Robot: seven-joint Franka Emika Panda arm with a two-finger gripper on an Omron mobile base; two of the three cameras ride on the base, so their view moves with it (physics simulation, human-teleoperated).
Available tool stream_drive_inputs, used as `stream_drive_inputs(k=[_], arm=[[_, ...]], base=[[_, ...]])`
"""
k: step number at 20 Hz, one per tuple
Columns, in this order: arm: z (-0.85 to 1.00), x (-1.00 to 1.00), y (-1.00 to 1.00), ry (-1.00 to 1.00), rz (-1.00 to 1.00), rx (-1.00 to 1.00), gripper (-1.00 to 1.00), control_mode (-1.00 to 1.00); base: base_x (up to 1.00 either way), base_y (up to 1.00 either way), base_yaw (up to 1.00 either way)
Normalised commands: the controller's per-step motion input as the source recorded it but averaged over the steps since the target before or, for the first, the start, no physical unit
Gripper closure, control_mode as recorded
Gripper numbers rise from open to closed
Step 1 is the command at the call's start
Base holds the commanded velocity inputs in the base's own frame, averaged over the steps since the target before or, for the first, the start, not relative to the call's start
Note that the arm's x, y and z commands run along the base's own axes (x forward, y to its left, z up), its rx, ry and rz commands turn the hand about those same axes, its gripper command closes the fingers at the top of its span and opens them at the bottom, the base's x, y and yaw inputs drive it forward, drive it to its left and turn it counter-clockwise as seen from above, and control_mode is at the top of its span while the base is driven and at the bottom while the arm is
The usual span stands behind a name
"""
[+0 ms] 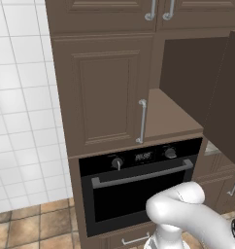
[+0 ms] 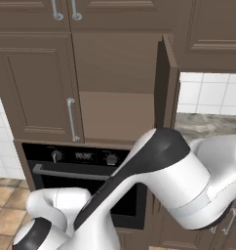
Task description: Open the cabinet. Pick the sponge and place it next to the sink. Then close the cabinet.
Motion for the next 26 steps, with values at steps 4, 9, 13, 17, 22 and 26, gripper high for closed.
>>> stream_drive_inputs(k=[4,9,13,17,22,26], arm=[[-0.03,0.11,-0.2,-0.04,0.0,0.06,-1.0,-1.0],[0.0,0.06,-0.28,0.0,0.07,0.04,-1.0,-1.0],[0.0,0.07,-0.41,-0.01,0.12,0.02,-1.0,-1.0],[0.0,-0.11,-0.37,-0.03,0.16,0.05,-1.0,-1.0],[0.0,-0.01,-0.22,0.0,0.22,0.03,-1.0,-1.0],[0.0,0.23,-0.06,0.0,0.24,0.0,-1.0,-1.0]], base=[[0.0,0.0,0.0],[0.0,0.0,0.0],[0.0,0.0,0.0],[0.0,0.0,0.0],[0.0,0.0,0.0],[0.0,0.0,0.0]])
